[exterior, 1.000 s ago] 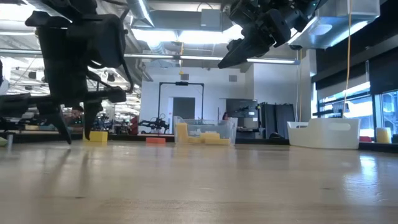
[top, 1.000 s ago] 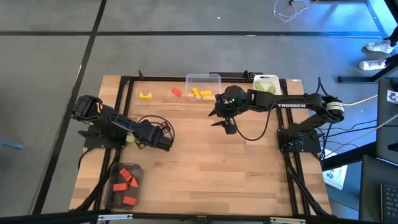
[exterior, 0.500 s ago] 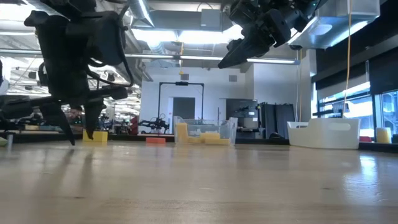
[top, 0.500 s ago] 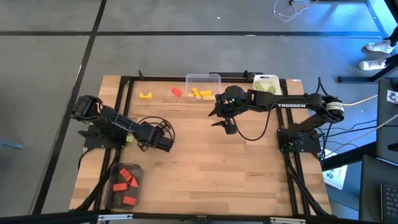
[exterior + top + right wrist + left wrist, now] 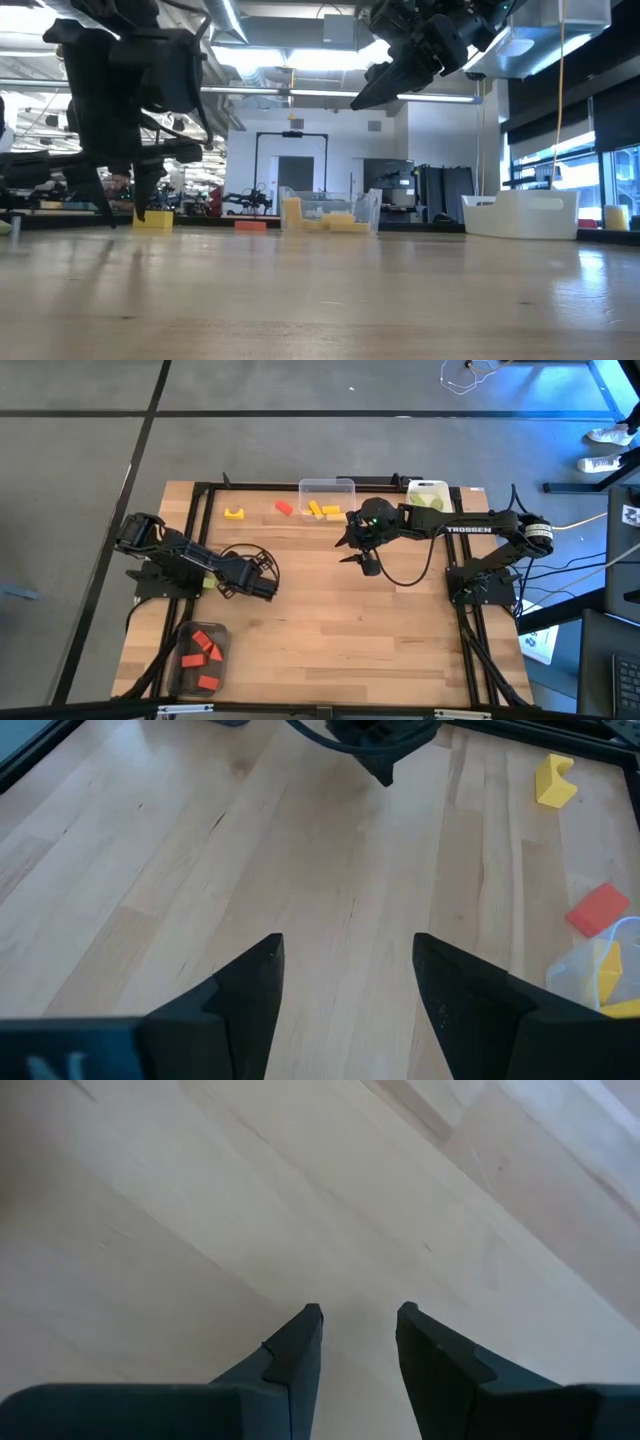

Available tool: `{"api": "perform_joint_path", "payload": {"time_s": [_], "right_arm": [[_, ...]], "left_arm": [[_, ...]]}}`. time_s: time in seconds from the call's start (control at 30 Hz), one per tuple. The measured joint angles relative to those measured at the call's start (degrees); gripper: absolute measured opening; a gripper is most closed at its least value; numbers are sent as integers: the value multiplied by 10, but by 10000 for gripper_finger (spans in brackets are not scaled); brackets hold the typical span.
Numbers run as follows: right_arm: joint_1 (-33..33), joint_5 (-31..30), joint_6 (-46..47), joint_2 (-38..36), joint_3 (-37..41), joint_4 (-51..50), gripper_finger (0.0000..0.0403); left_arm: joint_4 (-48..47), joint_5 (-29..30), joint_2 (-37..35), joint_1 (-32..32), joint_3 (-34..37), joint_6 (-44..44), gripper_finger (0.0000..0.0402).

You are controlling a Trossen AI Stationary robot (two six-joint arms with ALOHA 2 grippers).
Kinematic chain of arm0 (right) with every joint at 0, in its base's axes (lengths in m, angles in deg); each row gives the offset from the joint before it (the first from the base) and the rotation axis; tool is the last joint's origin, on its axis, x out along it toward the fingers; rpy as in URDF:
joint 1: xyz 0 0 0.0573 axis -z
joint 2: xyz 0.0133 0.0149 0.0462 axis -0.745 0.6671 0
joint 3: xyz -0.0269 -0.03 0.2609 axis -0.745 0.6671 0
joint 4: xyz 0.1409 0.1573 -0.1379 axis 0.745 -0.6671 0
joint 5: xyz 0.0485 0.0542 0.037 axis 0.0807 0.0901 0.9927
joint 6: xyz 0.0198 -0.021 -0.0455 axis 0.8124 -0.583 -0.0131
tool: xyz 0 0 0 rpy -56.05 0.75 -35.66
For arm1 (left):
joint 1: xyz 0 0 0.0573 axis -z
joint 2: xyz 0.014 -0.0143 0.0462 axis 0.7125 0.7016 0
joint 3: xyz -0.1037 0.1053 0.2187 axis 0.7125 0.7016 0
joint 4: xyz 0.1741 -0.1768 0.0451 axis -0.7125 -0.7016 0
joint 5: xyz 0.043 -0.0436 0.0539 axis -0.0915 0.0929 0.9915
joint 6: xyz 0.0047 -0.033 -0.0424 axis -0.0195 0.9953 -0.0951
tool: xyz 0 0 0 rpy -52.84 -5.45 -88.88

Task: Sort & place blocks by color
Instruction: Put the green semi-circled block into the white bin

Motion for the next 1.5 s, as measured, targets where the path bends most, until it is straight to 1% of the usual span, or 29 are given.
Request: {"api": "perform_joint_path", "payload": {"time_s": [0.33, 0.4, 0.5, 0.67, 0.8, 1.07, 1.23, 1.33, 1.4, 1.43, 1.5], "right_arm": [[0, 0, 0, 0, 0, 0, 223], [0, 0, 0, 0, 0, 0, 223], [0, 0, 0, 0, 0, 0, 223], [0, 0, 0, 0, 0, 0, 223], [0, 0, 0, 0, 0, 0, 223], [0, 0, 0, 0, 0, 0, 223], [0, 0, 0, 0, 0, 2, 223], [0, 0, 0, 0, 0, 3, 223], [0, 0, 0, 0, 0, 3, 223], [0, 0, 0, 0, 0, 3, 223], [0, 0, 0, 0, 0, 3, 223]], "left_arm": [[15, -2, 0, 0, 0, -32, 121], [16, -2, 0, -1, 0, -10, 121], [13, -3, 0, -2, 0, 73, 121], [-8, -2, 0, -7, 0, 128, 121], [-8, -3, 0, -22, 0, 138, 121], [-27, -2, 13, -23, 0, 134, 121], [-37, -42, 31, -23, 0, 135, 121], [-44, -76, 36, -23, -2, 162, 121], [-71, -108, 36, -24, -14, 182, 121], [-94, -125, 37, -24, -23, 193, 121], [-152, -141, 37, -23, -47, 209, 121]]}}
